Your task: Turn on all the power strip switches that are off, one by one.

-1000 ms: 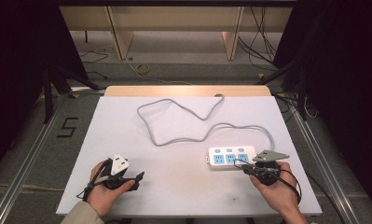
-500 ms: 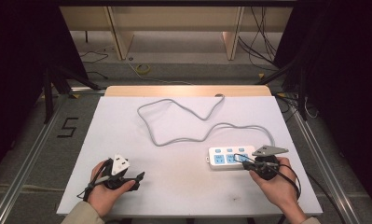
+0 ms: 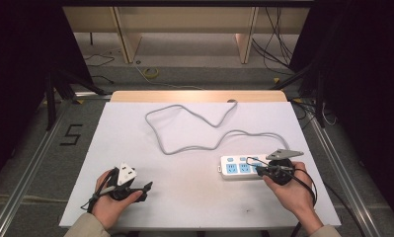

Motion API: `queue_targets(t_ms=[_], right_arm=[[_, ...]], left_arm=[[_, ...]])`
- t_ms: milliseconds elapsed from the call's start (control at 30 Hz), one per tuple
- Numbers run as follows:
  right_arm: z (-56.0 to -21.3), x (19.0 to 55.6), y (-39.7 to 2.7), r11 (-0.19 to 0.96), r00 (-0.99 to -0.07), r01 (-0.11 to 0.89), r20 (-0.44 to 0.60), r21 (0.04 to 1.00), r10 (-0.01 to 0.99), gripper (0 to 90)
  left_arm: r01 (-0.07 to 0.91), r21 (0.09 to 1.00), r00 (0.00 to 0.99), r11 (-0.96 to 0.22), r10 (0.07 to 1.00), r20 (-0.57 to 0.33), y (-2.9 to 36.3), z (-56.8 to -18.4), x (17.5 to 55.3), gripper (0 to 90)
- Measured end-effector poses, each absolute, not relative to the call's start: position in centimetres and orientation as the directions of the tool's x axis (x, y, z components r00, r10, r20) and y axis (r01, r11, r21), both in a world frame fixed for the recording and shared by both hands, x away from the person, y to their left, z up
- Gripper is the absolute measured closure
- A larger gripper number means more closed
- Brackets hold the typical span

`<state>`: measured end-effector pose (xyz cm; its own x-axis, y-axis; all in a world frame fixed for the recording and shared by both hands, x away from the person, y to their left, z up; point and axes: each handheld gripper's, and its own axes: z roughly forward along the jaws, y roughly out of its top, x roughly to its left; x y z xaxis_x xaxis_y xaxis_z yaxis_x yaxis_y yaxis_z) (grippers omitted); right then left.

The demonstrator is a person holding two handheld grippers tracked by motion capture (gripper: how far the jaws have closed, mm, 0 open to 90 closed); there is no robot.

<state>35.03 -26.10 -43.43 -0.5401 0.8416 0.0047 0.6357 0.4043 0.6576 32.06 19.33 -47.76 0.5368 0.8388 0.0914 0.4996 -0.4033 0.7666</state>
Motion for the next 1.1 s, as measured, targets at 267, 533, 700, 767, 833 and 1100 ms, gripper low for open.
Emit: queue_targets(t_ms=[267, 533, 700, 767, 833, 1100], right_arm=[[-43.3, 35.5, -26.1, 0.404, -0.536, 0.643, 0.006, 0.651, 0.844, 90.0], [-43.2, 36.1, -26.1, 0.400, -0.528, 0.654, 0.009, 0.642, 0.849, 90.0], [-43.1, 36.5, -26.2, 0.394, -0.522, 0.662, 0.014, 0.638, 0.853, 90.0], [-43.0, 36.7, -26.2, 0.392, -0.519, 0.665, 0.017, 0.636, 0.854, 90.0], [-43.0, 36.8, -26.2, 0.391, -0.518, 0.666, 0.017, 0.636, 0.855, 90.0], [-43.0, 37.4, -26.3, 0.383, -0.511, 0.680, 0.029, 0.625, 0.859, 90.0]], left_arm=[[0.499, 0.767, 0.536, -0.404, 0.839, 0.093, 19.4, -47.7, 32.1, 22.3], [0.498, 0.767, 0.536, -0.405, 0.839, 0.094, 19.4, -47.7, 32.1, 22.3], [0.498, 0.767, 0.536, -0.404, 0.839, 0.094, 19.4, -47.7, 32.1, 22.3], [0.498, 0.767, 0.536, -0.404, 0.839, 0.094, 19.4, -47.7, 32.1, 22.3], [0.497, 0.769, 0.536, -0.403, 0.839, 0.093, 19.4, -47.8, 32.1, 22.3], [0.498, 0.768, 0.535, -0.403, 0.839, 0.094, 19.4, -47.8, 32.1, 22.3]])
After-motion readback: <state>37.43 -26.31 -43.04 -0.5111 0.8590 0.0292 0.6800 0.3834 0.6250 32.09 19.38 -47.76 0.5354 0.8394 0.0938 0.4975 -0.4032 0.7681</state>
